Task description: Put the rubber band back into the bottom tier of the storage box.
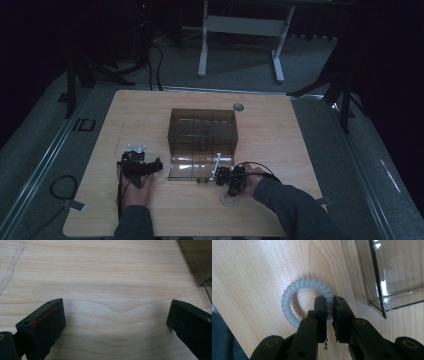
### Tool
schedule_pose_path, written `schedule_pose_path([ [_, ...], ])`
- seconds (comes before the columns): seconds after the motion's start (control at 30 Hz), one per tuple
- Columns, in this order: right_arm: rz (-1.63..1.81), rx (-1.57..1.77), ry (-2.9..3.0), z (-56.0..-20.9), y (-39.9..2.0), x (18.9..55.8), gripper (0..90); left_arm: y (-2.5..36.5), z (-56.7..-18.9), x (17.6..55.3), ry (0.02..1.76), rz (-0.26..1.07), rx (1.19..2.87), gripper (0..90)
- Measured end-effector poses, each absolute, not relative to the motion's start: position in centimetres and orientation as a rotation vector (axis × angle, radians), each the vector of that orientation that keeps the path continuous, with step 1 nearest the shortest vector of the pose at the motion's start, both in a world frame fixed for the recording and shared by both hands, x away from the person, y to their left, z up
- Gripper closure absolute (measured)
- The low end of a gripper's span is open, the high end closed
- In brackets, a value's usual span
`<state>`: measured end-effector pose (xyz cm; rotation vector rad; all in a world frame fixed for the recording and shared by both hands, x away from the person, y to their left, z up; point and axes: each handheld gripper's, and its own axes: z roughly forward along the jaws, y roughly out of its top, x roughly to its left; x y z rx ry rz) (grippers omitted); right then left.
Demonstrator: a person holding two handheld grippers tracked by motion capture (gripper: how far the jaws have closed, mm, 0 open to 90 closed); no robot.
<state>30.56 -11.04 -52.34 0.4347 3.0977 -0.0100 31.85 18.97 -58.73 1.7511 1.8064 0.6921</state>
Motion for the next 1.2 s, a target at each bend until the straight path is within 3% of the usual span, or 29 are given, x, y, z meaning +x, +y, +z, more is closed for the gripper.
schedule_pose_path([
  [1.2, 0.031, 0.455, 3.096, -49.5, -11.9, 31.4, 81.8, 19.0, -58.7, 31.9, 1.806, 0.692, 1.751, 1.9],
])
